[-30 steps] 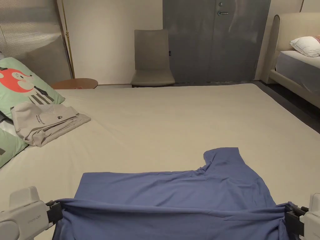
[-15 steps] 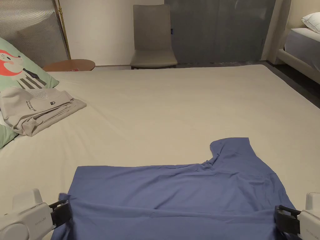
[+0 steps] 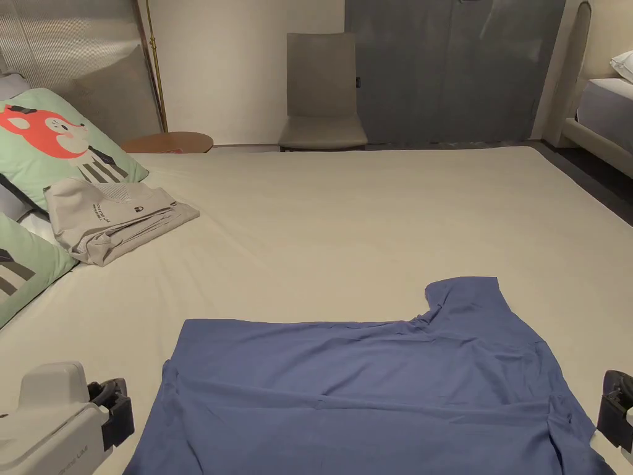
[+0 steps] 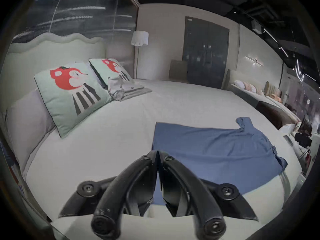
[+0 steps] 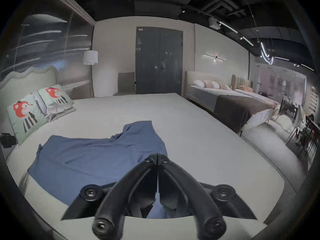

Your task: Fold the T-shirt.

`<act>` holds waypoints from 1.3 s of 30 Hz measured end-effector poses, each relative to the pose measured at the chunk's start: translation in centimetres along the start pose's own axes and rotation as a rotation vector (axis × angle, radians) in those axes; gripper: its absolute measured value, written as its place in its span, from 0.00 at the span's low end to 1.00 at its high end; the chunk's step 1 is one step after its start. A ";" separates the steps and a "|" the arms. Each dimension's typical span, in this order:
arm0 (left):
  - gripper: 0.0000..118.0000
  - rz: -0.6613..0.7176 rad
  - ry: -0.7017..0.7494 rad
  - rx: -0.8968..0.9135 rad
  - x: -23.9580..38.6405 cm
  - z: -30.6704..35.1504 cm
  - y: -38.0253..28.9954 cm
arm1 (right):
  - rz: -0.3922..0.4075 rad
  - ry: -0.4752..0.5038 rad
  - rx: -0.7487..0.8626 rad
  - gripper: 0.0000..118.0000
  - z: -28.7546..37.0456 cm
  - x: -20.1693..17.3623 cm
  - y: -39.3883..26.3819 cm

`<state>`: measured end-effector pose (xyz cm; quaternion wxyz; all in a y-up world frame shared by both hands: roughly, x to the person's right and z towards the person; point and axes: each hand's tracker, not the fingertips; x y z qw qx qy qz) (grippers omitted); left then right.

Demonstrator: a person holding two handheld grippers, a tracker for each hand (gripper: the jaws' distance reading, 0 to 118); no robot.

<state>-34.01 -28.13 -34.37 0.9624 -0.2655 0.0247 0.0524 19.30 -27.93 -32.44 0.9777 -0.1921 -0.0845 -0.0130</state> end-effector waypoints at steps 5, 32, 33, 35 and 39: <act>0.00 0.002 0.002 -0.106 -1.0 -0.7 -1.4 | 0.007 0.017 -0.024 0.01 0.6 -0.1 -1.0; 0.06 0.021 -0.024 -0.358 -0.8 -5.9 -4.1 | 0.034 -0.023 -0.441 0.82 -3.9 1.6 -6.8; 0.06 0.013 -0.022 -0.355 -0.6 -5.7 -4.1 | 0.034 -0.002 -0.440 0.62 -4.1 1.6 -7.2; 0.06 -0.016 -0.017 -0.353 -0.3 -5.6 -4.1 | -0.022 0.057 -0.469 0.33 -4.1 1.7 -7.6; 0.06 0.003 -0.018 -0.349 -0.4 -4.6 -3.6 | 0.059 0.045 -0.394 0.11 -3.1 0.9 -6.6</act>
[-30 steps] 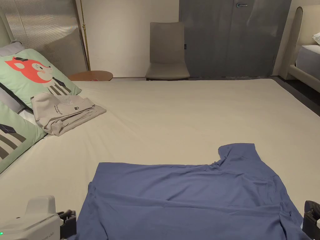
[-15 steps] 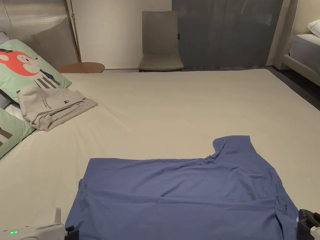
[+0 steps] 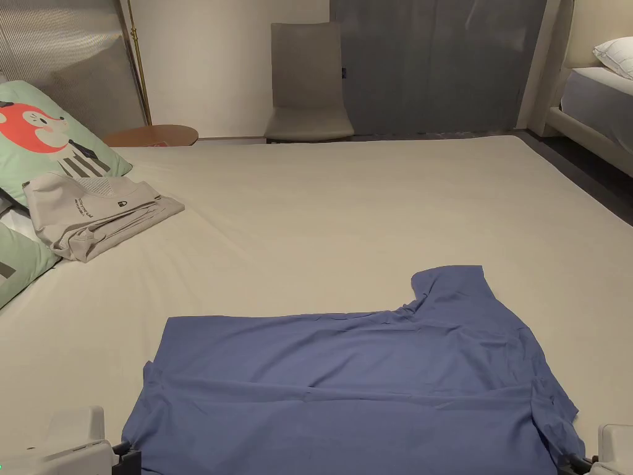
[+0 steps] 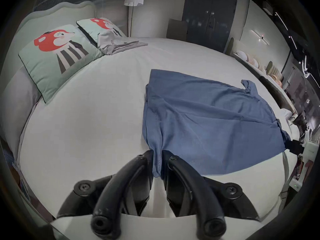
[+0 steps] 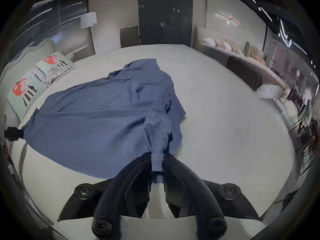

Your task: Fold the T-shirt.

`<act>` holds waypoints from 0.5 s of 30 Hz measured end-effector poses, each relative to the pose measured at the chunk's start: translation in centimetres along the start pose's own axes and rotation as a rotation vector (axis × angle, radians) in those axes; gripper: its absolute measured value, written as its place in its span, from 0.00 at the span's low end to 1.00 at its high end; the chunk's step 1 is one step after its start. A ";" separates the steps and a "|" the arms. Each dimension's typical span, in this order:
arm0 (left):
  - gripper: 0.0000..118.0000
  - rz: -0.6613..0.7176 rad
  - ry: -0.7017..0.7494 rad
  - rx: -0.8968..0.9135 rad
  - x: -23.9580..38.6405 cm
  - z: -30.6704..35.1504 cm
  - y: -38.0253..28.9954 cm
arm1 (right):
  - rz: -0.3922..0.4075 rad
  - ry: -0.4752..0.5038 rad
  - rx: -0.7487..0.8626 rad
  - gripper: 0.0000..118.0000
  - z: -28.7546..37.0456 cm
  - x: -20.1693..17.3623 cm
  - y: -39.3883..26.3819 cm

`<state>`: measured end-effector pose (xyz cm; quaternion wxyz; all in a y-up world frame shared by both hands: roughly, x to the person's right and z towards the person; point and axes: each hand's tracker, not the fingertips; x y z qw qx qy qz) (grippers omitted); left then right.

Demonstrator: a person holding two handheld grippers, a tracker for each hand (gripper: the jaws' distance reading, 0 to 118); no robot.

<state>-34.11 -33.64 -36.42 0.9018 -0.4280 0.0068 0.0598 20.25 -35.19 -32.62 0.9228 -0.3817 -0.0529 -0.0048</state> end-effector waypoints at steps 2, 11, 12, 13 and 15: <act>0.06 0.020 -0.007 0.013 -0.3 1.1 0.2 | -0.003 0.040 0.016 0.11 1.1 0.3 0.5; 0.06 0.090 -0.021 0.037 -2.8 7.4 -3.8 | -0.051 0.076 0.032 0.10 8.9 2.9 0.1; 0.06 0.098 -0.019 0.027 -3.1 7.8 -5.0 | -0.058 0.084 0.013 0.10 9.3 2.9 -0.6; 0.06 0.099 -0.016 0.015 -3.3 8.0 -6.2 | -0.058 0.083 -0.001 0.10 9.6 3.0 -1.3; 0.06 0.093 0.002 -0.018 -3.3 8.0 -8.6 | -0.050 0.077 -0.044 0.10 9.5 2.9 -2.7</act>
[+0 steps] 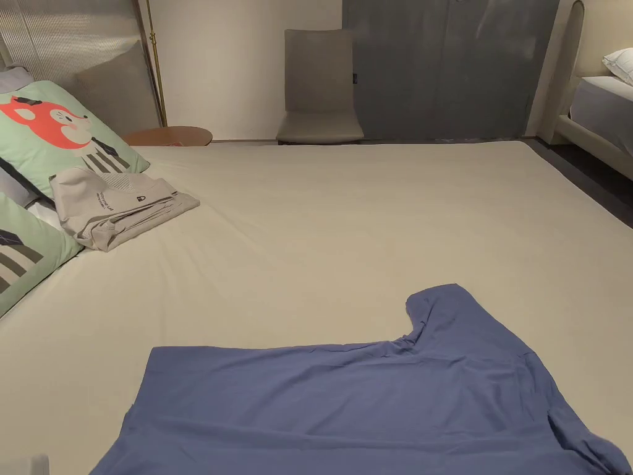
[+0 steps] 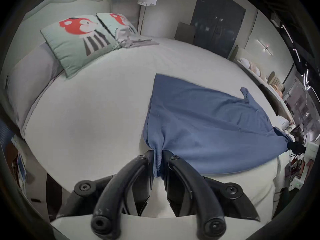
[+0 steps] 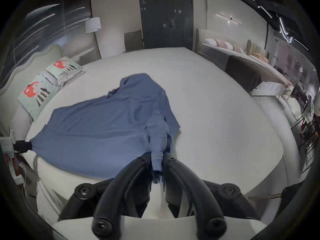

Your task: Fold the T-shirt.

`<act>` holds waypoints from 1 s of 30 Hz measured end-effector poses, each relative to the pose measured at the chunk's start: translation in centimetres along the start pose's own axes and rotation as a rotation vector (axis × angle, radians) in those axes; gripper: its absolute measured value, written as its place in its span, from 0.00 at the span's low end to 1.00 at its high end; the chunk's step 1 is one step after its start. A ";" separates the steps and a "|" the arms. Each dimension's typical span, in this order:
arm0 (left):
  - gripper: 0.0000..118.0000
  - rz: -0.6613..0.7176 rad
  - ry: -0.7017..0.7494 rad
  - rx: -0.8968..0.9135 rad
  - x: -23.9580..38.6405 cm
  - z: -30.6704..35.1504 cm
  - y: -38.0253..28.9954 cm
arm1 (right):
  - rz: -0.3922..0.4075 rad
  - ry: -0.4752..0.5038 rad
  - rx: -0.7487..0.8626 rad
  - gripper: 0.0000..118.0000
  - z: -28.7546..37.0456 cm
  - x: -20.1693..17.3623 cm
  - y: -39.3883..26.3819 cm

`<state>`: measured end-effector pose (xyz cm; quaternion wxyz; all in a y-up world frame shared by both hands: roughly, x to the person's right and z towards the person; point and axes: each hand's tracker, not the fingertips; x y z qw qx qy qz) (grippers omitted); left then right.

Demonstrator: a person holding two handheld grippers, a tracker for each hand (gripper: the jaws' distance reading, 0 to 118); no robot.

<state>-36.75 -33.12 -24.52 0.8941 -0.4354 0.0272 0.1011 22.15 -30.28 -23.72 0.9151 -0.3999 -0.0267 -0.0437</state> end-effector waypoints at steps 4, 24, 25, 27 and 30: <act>0.06 0.040 0.008 -0.050 -0.8 -1.3 -3.1 | -0.008 -0.022 -0.075 0.10 -1.9 0.3 -2.4; 0.09 -0.084 -0.012 0.522 7.6 6.6 5.1 | -0.016 -0.081 0.554 0.40 2.9 -5.3 4.1; 0.01 -0.100 0.009 0.531 8.1 6.3 5.5 | -0.019 -0.079 0.554 0.23 2.9 -5.8 4.6; 0.00 -0.113 -0.003 0.519 8.4 5.8 6.6 | -0.022 -0.085 0.561 0.01 2.5 -6.6 5.1; 0.00 -0.122 -0.051 0.472 8.3 4.5 8.5 | -0.012 -0.056 0.555 0.01 1.7 -6.9 5.8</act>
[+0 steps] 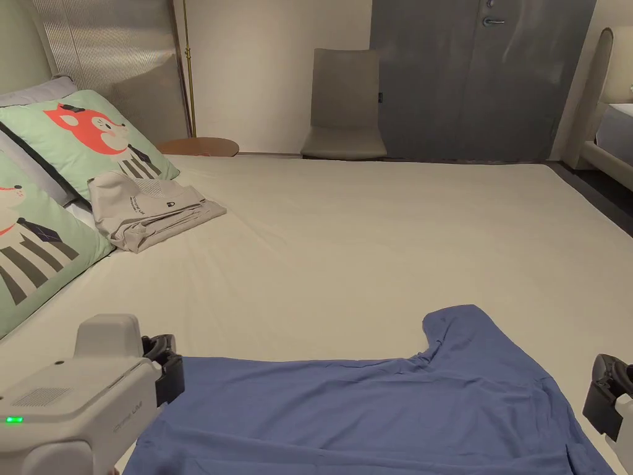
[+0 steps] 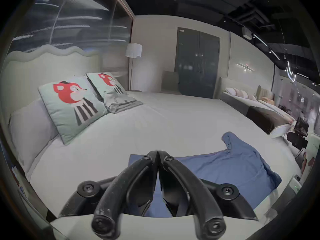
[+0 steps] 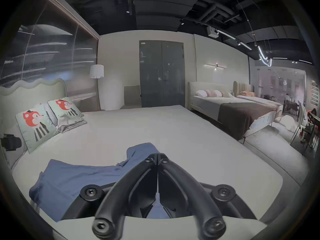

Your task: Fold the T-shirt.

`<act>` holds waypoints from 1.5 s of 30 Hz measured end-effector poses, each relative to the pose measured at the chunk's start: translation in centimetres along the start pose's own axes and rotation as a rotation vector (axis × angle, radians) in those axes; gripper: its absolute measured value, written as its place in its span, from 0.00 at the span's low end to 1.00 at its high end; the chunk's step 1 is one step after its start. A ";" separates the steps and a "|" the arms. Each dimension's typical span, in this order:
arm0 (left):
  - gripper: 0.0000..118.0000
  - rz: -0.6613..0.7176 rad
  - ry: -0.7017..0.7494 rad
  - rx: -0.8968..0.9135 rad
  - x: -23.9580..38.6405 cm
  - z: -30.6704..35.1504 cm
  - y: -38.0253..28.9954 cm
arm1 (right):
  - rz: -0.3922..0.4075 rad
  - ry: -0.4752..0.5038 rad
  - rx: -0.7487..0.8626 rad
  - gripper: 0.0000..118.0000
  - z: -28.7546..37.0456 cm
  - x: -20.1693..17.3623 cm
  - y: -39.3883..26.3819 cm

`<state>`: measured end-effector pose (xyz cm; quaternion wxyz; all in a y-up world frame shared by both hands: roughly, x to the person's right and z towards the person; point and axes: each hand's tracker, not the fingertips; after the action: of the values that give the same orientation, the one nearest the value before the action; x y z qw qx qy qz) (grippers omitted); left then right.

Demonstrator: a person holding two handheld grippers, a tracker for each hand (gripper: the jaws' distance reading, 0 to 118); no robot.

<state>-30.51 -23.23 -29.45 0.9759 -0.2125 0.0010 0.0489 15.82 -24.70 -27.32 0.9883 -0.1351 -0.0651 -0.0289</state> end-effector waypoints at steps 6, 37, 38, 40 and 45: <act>0.00 0.063 -0.017 -0.197 -2.9 -8.8 2.5 | 0.003 0.007 -0.048 0.01 -2.8 -0.2 -0.2; 0.02 0.030 0.051 -0.443 -3.3 -19.8 0.4 | 0.017 -0.059 -0.613 0.94 -24.6 2.5 -2.1; 0.02 0.034 0.052 -0.444 -3.5 -19.9 0.3 | -0.010 -0.059 -0.646 0.91 -25.8 2.8 -2.5; 0.02 0.044 0.059 -0.451 -3.7 -19.9 0.1 | -0.055 -0.039 -0.692 0.78 -27.4 3.4 -3.1; 0.02 0.050 0.071 -0.466 -4.1 -20.0 -0.3 | -0.031 -0.027 -0.754 0.47 -28.7 2.5 -3.8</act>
<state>-34.16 -32.15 -47.43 0.8983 -0.4335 0.0291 0.0647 21.45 -36.17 -53.35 0.8676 -0.4887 -0.0652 -0.0639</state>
